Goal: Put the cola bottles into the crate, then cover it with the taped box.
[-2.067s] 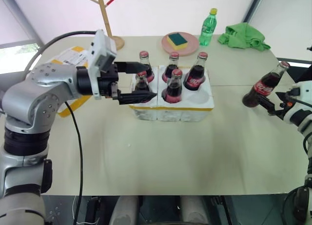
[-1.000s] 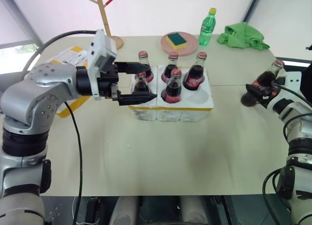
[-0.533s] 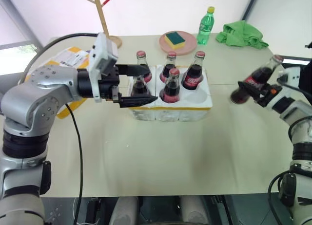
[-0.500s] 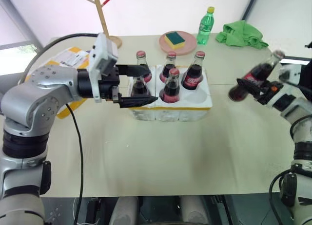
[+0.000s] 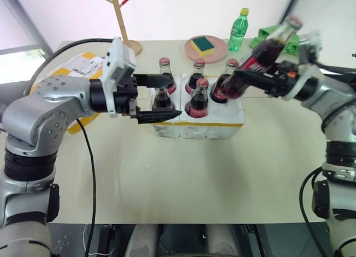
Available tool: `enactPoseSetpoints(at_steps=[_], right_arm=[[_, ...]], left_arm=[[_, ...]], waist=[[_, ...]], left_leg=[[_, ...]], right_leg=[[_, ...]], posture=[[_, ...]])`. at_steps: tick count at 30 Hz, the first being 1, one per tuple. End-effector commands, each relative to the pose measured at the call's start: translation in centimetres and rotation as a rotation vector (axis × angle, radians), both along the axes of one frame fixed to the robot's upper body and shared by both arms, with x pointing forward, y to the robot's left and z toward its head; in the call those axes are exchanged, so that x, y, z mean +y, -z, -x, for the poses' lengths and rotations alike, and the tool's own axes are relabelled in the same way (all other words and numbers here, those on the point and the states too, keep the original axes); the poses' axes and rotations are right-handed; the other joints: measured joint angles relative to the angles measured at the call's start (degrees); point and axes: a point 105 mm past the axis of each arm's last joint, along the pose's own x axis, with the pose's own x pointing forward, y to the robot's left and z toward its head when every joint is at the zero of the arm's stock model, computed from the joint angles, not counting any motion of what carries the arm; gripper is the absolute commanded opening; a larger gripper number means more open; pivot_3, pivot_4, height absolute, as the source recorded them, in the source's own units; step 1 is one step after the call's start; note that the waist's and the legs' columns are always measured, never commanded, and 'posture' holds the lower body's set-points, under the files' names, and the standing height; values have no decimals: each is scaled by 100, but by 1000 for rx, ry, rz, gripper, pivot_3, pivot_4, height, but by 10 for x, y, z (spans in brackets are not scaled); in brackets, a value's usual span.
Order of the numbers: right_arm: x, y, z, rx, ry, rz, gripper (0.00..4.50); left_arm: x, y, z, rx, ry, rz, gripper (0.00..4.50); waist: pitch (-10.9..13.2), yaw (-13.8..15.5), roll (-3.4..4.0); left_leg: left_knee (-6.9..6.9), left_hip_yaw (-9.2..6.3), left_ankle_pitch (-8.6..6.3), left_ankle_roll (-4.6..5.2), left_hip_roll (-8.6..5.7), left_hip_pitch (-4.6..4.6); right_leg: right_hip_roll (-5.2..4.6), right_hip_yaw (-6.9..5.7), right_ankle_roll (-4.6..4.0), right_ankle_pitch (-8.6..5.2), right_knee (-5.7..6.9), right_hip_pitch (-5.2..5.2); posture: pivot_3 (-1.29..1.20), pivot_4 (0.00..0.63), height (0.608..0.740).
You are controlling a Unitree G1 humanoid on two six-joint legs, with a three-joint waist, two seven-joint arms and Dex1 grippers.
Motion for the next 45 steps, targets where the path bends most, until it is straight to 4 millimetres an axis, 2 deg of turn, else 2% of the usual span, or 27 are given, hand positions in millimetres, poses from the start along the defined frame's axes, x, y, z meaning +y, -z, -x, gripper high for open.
enactPoseSetpoints(at_steps=[1, 11, 15, 20, 27, 31, 33, 40, 42, 43, 44, 45], right_arm=[[6, -9, 5, -97, -32, 59, 2866], [25, 31, 6, -45, -123, 217, 2866], [31, 45, -7, -66, -105, 315, 2866], [30, 57, -18, -88, -97, 411, 2866], [26, 63, -23, -63, -93, 437, 2866], [16, 33, -23, -79, -73, 353, 2866], [14, 28, -23, -72, -65, 340, 2866], [19, 53, -26, -13, -53, 379, 2866], [20, 55, -26, -7, -47, 377, 3922], [20, 55, -26, -9, -43, 376, 4268], [20, 55, -27, -11, -38, 374, 4472], [20, 54, -27, -18, -34, 374, 4472]], left_arm=[[5, -10, 6, -56, -15, 6, 4500], [7, -11, 6, -56, -34, 8, 4500], [7, -11, 5, -57, -34, 9, 4500], [7, -12, 4, -60, -35, 12, 4500], [8, -12, 4, -66, -42, 15, 4500], [11, -12, 4, -64, -54, 16, 4500], [10, -11, 4, -62, -53, 16, 4500], [7, -10, 4, -62, -43, 20, 4500], [6, -11, 4, -63, -40, 20, 4500], [6, -11, 4, -63, -39, 20, 4500], [6, -11, 4, -63, -39, 20, 4500], [7, -10, 4, -63, -39, 19, 4500]], waist=[[0, -3, 0], [-1, -18, -2], [-1, -52, -2], [-5, -145, -9], [-10, -171, -18], [-9, -157, -16], [-9, -152, -16], [-8, -139, -18], [-8, -141, -18], [-8, -141, -18], [-8, -142, -18], [-8, -143, -18]], left_leg=[[0, 0, 0, 0, 0, 0], [2, 0, 0, 0, 0, 1], [0, 0, 0, 0, 1, 4], [6, -1, 1, -1, 4, 21], [13, -2, 5, -7, 5, 46], [11, 3, 5, -7, 5, 29], [10, 4, 5, -7, 6, 18], [10, 18, 5, -7, 5, 10], [12, 18, 5, -7, 5, 12], [12, 18, 5, -8, 5, 13], [12, 19, 5, -8, 5, 13], [12, 19, 5, -8, 5, 13]], right_leg=[[0, 0, 0, 0, 0, 0], [0, 0, 0, 0, 0, 1], [1, 0, 0, 0, 2, 1], [4, 1, -1, 1, 5, 19], [26, 38, 4, 14, 4, 28], [28, 48, -13, 28, 4, 7], [29, 49, -5, 34, 4, -5], [29, 61, -1, 36, 0, -14], [29, 62, -1, 36, 1, -13], [30, 62, -1, 36, 1, -13], [30, 63, -1, 36, 1, -13], [30, 63, -1, 37, 1, -13]], posture=[[0, 150, 740], [0, 150, 740], [0, 150, 740], [0, 150, 740], [0, 150, 740], [0, 150, 740], [0, 150, 740], [0, 150, 740], [0, 150, 740], [0, 150, 740], [0, 150, 740], [0, 150, 740]])
